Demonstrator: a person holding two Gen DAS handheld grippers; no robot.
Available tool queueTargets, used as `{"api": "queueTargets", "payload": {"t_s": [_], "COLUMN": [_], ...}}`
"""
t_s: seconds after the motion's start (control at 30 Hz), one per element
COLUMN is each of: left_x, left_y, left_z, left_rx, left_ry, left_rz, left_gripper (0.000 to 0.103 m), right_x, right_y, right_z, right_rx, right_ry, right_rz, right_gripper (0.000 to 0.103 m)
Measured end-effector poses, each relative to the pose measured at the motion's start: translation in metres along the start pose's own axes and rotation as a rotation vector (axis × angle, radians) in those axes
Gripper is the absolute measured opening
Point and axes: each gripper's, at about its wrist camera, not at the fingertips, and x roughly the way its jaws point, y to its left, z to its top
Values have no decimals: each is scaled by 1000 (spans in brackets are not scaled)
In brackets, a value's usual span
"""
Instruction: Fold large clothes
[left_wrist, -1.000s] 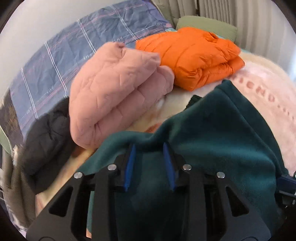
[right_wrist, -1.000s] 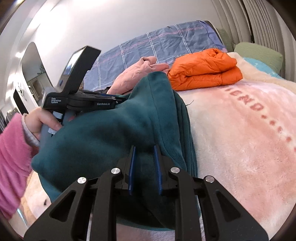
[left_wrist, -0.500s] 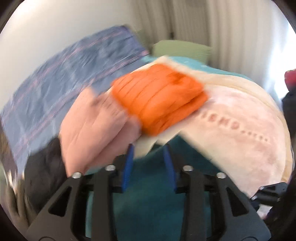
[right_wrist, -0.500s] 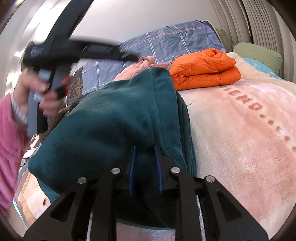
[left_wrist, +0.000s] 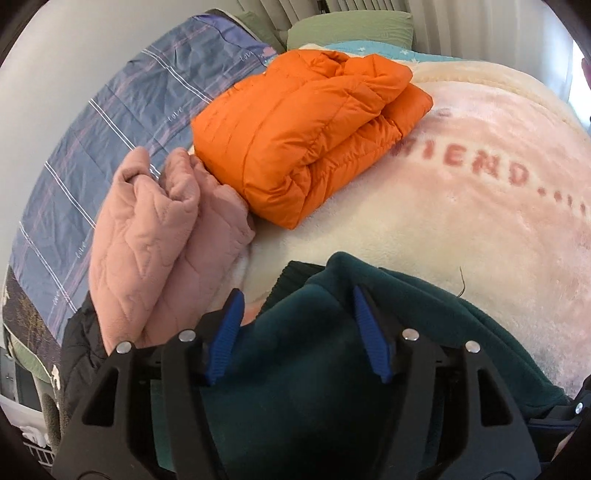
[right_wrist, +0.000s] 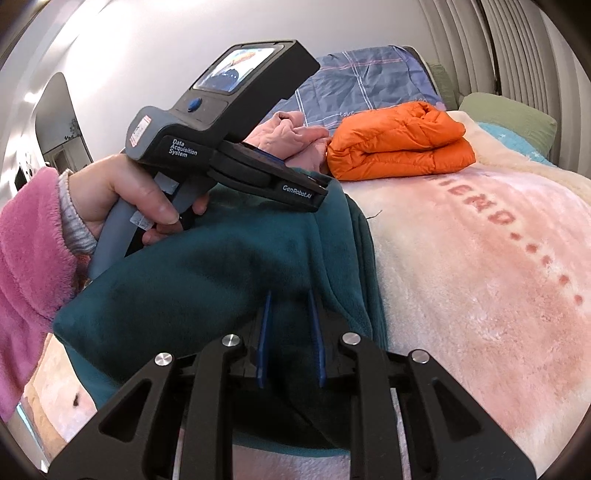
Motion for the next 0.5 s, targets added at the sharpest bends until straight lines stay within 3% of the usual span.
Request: {"api": "queueTargets", "payload": {"t_s": [0.37, 0.5], "left_x": [-8, -8], "left_y": [-6, -3], "left_z": [-2, -2], "left_rx": [4, 0], "left_ry": [-20, -21], "left_rz": [25, 20], "left_gripper": [66, 66], "right_x": [-2, -18], "right_y": [3, 7], "right_z": [-1, 8], "right_rx": [-8, 26], "right_ry": [-1, 35], "right_rz": [-17, -24], "right_gripper": [20, 20]}}
